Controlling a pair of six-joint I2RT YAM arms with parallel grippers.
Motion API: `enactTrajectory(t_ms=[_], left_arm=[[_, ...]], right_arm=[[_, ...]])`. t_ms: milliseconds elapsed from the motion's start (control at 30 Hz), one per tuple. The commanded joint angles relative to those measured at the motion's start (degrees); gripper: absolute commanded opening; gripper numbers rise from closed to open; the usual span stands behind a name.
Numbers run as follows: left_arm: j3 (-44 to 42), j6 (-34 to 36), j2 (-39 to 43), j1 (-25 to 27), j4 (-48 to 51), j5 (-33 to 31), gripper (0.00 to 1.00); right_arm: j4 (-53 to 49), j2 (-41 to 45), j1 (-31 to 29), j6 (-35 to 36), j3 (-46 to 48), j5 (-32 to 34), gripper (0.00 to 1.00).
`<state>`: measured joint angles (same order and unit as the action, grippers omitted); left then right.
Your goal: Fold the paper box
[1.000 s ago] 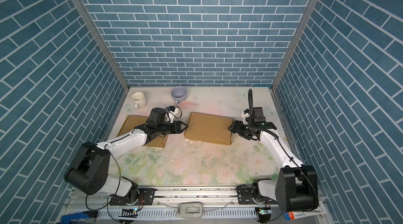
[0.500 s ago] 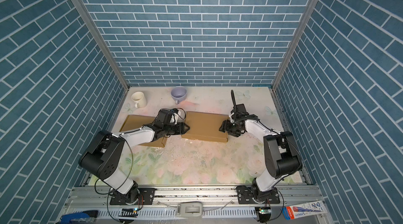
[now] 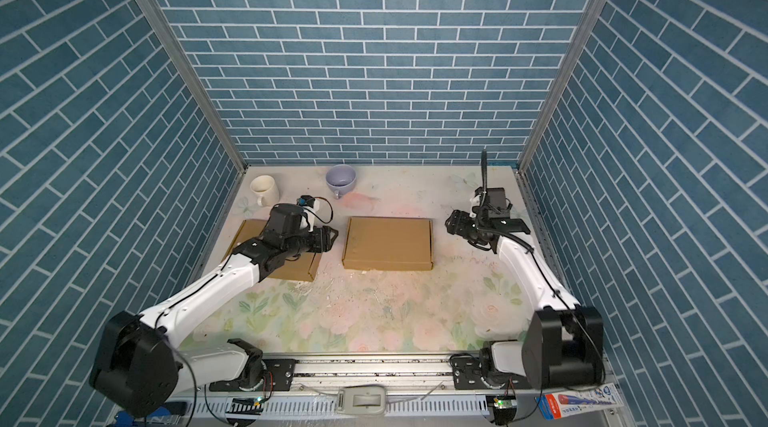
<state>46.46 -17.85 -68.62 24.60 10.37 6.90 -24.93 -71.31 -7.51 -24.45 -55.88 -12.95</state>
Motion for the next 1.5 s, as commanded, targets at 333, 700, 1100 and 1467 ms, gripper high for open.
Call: enactTrajectory(t_ms=[333,700,1100,1467], left_arm=[[-25.2,23.8,13.8,-7.5,-30.6,-36.3,0.75],[-33.8,19.9,-7.1,-23.8,-67.1,-11.3,0.77],[-32.5,20.2,-19.4,-24.7,-75.9,-9.2,0.77],[-29.7,18.1,-18.8,-24.7,-69.6,-13.8,1.00]], right_arm=[[42.2,6.4,7.1,12.3,29.0,31.1,0.79],[59.7,-6.0,7.8,15.5,32.3,25.5,0.79],[92.6,-16.0,8.1,21.9,43.1,19.7,0.78],[75.8,-16.5,9.8,19.0,34.4,20.8,0.79]])
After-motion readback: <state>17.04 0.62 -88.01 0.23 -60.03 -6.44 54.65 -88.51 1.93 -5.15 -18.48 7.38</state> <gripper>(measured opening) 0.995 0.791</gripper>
